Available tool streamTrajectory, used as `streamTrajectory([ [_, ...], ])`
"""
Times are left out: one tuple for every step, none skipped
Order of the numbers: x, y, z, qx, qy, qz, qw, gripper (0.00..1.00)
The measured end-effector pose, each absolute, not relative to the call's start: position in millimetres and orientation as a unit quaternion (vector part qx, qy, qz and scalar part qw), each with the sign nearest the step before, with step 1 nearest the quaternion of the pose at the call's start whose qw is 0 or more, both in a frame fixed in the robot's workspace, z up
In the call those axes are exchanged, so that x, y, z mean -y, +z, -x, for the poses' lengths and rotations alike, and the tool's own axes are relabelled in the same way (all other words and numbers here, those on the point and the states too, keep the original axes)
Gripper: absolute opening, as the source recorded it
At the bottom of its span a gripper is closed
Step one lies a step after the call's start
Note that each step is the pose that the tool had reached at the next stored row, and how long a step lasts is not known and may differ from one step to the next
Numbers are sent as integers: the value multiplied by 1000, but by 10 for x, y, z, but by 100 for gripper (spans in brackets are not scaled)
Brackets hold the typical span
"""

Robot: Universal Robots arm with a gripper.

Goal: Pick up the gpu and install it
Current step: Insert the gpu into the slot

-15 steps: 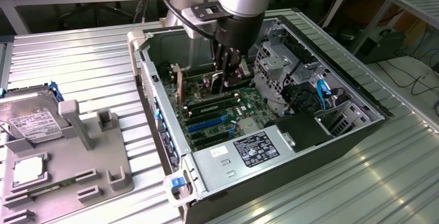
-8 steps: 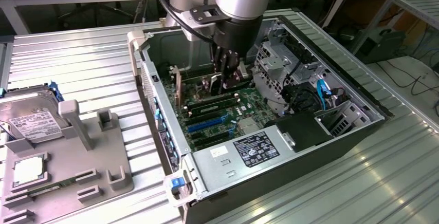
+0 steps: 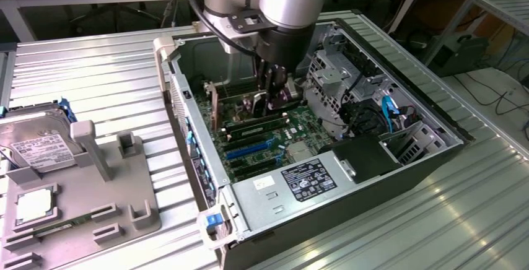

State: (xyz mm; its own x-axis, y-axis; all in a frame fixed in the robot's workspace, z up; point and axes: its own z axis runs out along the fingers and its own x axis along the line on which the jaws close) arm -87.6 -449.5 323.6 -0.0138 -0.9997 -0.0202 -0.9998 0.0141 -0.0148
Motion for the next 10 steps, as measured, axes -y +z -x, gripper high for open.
streamTrajectory([
  [4498, 3232, 876, -712, 2, 702, 12, 28],
  [4500, 3227, 876, -712, 2, 702, 12, 28],
  [4501, 3219, 877, -712, 2, 702, 12, 28],
  [4501, 3210, 883, -712, 2, 702, 12, 28],
  [4501, 3203, 890, -712, 2, 702, 12, 28],
  [4501, 3192, 898, -712, 2, 702, 12, 28],
  [4504, 3185, 901, -712, 2, 702, 12, 28],
  [4509, 3181, 903, -712, 2, 702, 12, 28],
  [4516, 3177, 904, -712, 2, 702, 12, 28],
  [4523, 3173, 905, -712, 2, 702, 12, 28],
])
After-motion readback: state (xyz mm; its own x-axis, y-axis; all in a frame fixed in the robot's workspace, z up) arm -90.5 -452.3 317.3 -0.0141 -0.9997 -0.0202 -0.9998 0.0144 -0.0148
